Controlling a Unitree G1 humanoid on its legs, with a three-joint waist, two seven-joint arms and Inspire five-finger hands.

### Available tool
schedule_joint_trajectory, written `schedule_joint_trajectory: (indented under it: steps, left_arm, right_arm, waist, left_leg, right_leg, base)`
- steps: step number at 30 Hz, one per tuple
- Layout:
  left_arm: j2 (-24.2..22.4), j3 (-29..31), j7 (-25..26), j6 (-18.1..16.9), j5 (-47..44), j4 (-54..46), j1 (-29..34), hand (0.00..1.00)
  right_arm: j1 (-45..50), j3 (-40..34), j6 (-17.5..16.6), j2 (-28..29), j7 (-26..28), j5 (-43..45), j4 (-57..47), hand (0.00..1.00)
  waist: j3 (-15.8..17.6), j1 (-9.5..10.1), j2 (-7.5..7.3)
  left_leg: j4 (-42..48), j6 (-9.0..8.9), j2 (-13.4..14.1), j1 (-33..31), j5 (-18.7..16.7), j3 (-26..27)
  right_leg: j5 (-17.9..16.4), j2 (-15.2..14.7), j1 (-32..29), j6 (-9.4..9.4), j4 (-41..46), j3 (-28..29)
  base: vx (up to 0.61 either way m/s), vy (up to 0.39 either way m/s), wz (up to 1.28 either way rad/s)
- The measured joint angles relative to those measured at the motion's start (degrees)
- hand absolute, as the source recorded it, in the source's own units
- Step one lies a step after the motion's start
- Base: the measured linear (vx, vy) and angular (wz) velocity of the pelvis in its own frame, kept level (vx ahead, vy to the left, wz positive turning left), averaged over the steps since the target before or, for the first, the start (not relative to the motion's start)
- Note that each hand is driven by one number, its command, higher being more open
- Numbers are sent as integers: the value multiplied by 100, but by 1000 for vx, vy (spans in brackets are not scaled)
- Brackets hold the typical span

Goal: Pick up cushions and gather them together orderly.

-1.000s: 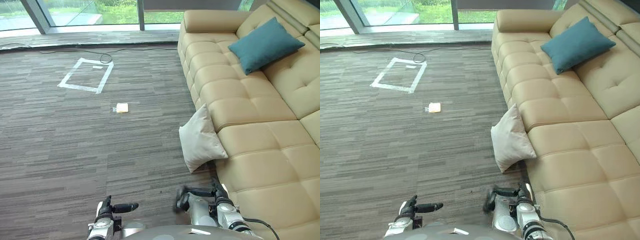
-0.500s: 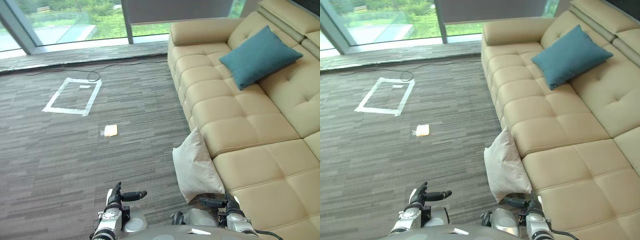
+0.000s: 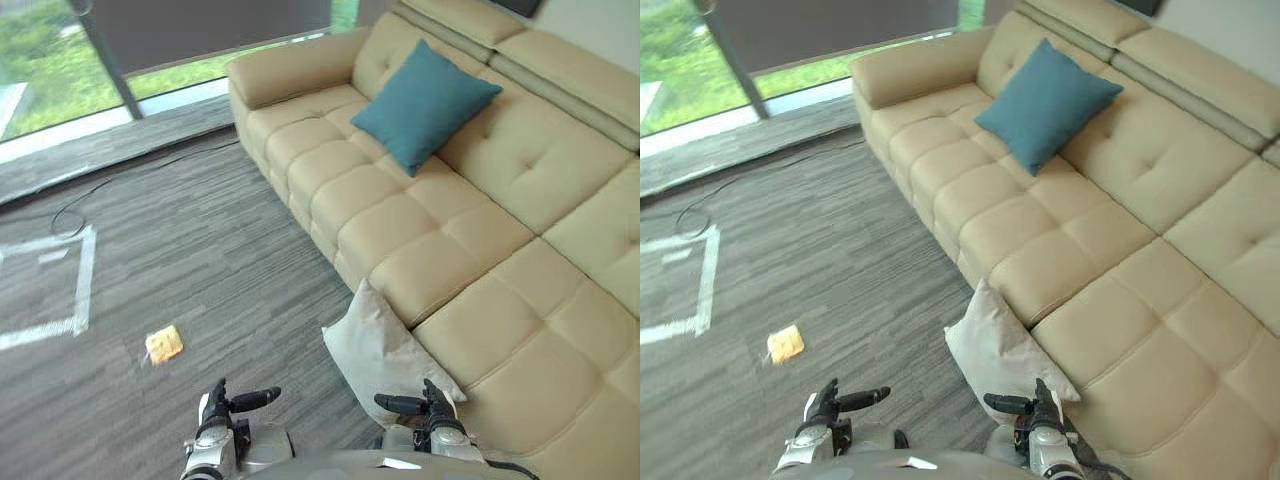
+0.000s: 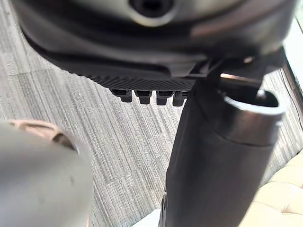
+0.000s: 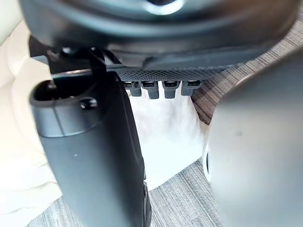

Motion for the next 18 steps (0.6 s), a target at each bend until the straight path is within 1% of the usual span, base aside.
schedule_joint_trajectory:
  steps: [1, 2, 3, 4, 5, 6, 7, 8, 9, 10, 11, 12, 13, 14, 15, 16, 17, 18]
  left_arm:
    - [-3, -5, -2, 30, 1, 100, 0, 100]
    - [0, -5, -3, 44, 1, 128, -1, 100]
    - [91, 17, -39, 83, -16, 157, 17, 100]
    - [113, -43, -62, 102, -15, 195, -30, 100]
    - [60, -86, -80, 83, -12, 176, -85, 100]
    - [-22, -149, -101, 61, 6, 136, -96, 100]
    - [-56, -282, -128, 26, 24, 95, -112, 100]
    - [-65, -317, -140, 21, 32, 89, -120, 100]
    - [-121, -412, -174, -34, 96, 43, -124, 100]
    - [-141, -466, -195, -53, 142, -57, -126, 100]
    - [-131, -460, -199, -52, 148, -73, -128, 100]
    - [-111, -437, -190, -50, 163, -114, -131, 100]
    - [-82, -423, -182, -50, 163, -144, -135, 100]
    - [-76, -381, -172, -67, 168, -164, -144, 100]
    - [-102, -290, -168, -65, 165, -202, -146, 100]
    - [-102, -286, -168, -65, 165, -202, -147, 100]
    - [-109, -254, -160, -66, 139, -202, -143, 100]
    - [-131, -228, -151, -72, 131, -211, -144, 100]
  right_arm:
    - [-96, 47, -18, -13, 0, -66, -15, 100]
    - [-115, 73, -20, -12, -3, -81, -12, 100]
    - [-120, 177, -11, 29, -3, -163, -2, 100]
    - [-164, 177, 17, -51, 17, -183, 28, 100]
    - [-167, 162, 24, -124, -3, -192, 56, 100]
    - [-151, 123, 37, -232, -18, -197, 160, 100]
    - [-144, -6, 56, -283, -27, -161, 232, 100]
    - [-132, -21, 58, -301, -34, -162, 237, 100]
    - [-38, -15, 42, -385, -63, -167, 227, 100]
    - [-5, -32, 35, -436, -71, -164, 229, 100]
    - [-1, -34, 35, -440, -74, -163, 233, 100]
    - [14, -31, 36, -441, -75, -163, 225, 100]
    - [11, -32, 34, -403, -76, -162, 218, 100]
    - [20, -45, 34, -371, -87, -157, 235, 100]
    - [14, -57, 38, -363, -85, -152, 252, 100]
    - [14, -60, 38, -363, -85, -152, 252, 100]
    - [3, -159, 39, -303, -94, -148, 251, 100]
    - [9, -166, 39, -307, -110, -146, 253, 100]
  waist:
    - [34, -18, 135]
    - [36, -20, 144]
    - [4, -22, -45]
    - [62, -59, 29]
    - [71, -90, 13]
    - [80, -134, 9]
    - [101, -168, -20]
    - [105, -175, -29]
    - [105, -176, -51]
    - [85, -172, 41]
    - [86, -160, 38]
    - [73, -122, 8]
    - [97, -94, -16]
    - [103, -31, -41]
    - [112, -4, -52]
    - [113, -4, -52]
    - [139, 2, -97]
    - [146, 11, -108]
  left_leg:
    - [-74, -44, 202, 138, 25, 174]
    - [-104, -60, 235, 180, 35, 250]
    - [-128, -129, 136, 323, 67, 535]
    - [28, -208, 236, 354, 28, 536]
    - [257, -288, 217, 224, -31, 390]
    - [181, -394, 112, 209, -108, 223]
    - [248, -392, 71, 182, -107, 174]
    - [292, -392, 63, 163, -107, 173]
    - [644, -360, 117, -33, -50, 168]
    - [1170, -297, 328, -348, 281, 223]
    - [1341, -294, 413, -366, 272, 243]
    - [1875, -254, 569, -517, 322, 158]
    - [2260, -190, 643, -708, 309, -5]
    - [2232, -271, 511, -779, 36, -456]
    - [1870, -330, 266, -837, -166, -902]
    - [1855, -331, 253, -842, -170, -923]
    - [1264, -353, -140, -935, -244, -1603]
    - [854, -383, -396, -1016, -224, -2128]
  right_leg:
    - [-22, 276, -215, -68, -288, -369]
    - [-2, 341, -270, -98, -466, -493]
    - [701, 456, -334, -503, -1532, -819]
    - [743, 571, -241, -821, -1495, -768]
    - [698, 568, -208, -900, -1538, -717]
    - [695, 581, -61, -903, -1649, -689]
    - [691, 589, 163, -904, -1817, -681]
    - [691, 596, 236, -904, -1863, -681]
    - [660, 677, 454, -890, -2025, -655]
    - [548, 832, 526, -806, -2003, -573]
    - [527, 861, 532, -777, -1988, -539]
    - [498, 948, 552, -741, -1990, -413]
    - [486, 989, 607, -750, -2016, -277]
    - [480, 1011, 627, -753, -2017, -55]
    - [484, 1010, 629, -747, -2012, 188]
    - [484, 1010, 629, -747, -2011, 200]
    - [491, 965, 629, -732, -1940, 548]
    - [475, 923, 618, -662, -1862, 772]
  base:
    - [175, -104, -123]
    - [192, -158, -123]
    - [271, -194, -90]
    - [277, -187, -80]
    - [256, -187, -35]
    - [210, -183, -15]
    - [187, -174, -7]
    - [142, -114, -4]
    - [83, -22, -17]
    - [80, 6, -24]
    - [79, 23, -42]
    - [90, 4, -47]
    - [113, 14, -79]
    - [121, 50, -106]
    - [107, 92, -89]
    - [93, 119, -107]
    - [84, 141, -102]
    - [62, 132, -108]
